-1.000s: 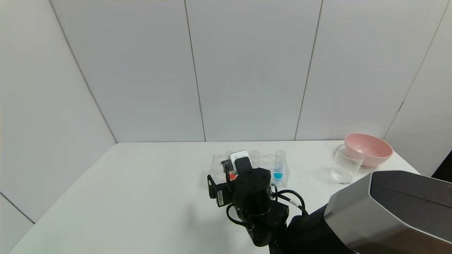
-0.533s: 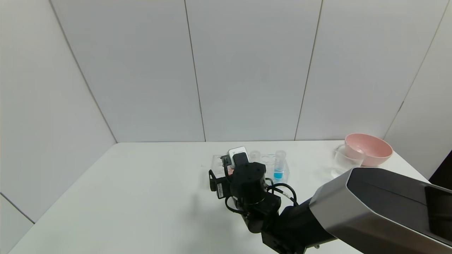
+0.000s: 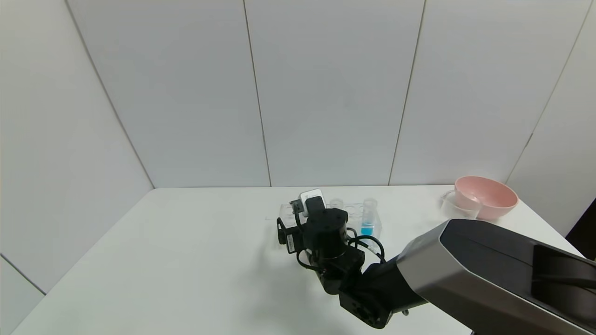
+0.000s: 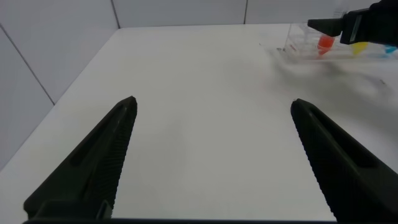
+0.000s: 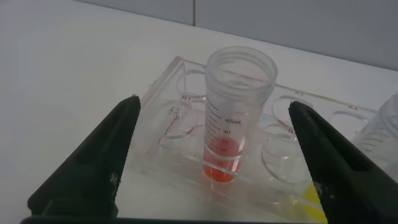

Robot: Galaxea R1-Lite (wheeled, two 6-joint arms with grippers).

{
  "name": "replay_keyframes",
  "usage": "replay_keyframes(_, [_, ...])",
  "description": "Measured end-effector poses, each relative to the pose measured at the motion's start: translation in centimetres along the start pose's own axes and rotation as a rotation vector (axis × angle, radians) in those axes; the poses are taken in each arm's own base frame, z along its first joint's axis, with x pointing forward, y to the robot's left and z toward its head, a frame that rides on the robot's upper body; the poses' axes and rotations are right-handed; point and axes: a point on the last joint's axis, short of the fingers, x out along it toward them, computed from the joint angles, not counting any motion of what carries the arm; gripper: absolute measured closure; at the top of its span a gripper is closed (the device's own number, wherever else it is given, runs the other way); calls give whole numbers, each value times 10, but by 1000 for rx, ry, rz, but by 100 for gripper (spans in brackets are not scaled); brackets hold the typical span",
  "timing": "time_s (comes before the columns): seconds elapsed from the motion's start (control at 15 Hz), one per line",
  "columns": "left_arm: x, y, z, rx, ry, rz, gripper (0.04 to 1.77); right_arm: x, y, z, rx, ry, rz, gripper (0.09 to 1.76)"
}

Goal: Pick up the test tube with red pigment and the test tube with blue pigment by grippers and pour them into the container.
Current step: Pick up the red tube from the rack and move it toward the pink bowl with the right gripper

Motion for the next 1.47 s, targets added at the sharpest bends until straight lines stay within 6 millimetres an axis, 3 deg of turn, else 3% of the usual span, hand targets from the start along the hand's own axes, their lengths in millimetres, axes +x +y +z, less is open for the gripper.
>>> replay_keyframes(0.47, [0,0,0,0,0,0,5,8,-7,-4,1,-4,1,14])
replay_keyframes(0.73, [0,0,0,0,0,0,5,9,-7,-4,0,-2,11,74])
replay_keyframes(0.93, [0,0,0,0,0,0,5,9,-8,-4,0,-2,7,106])
replay_keyframes(1.0, [0,0,0,0,0,0,5,9,-9,-4,-1,-1,3,132])
replay_keyframes(1.47, [0,0,0,0,0,0,5,7,-11,6,-12,-20,0,134])
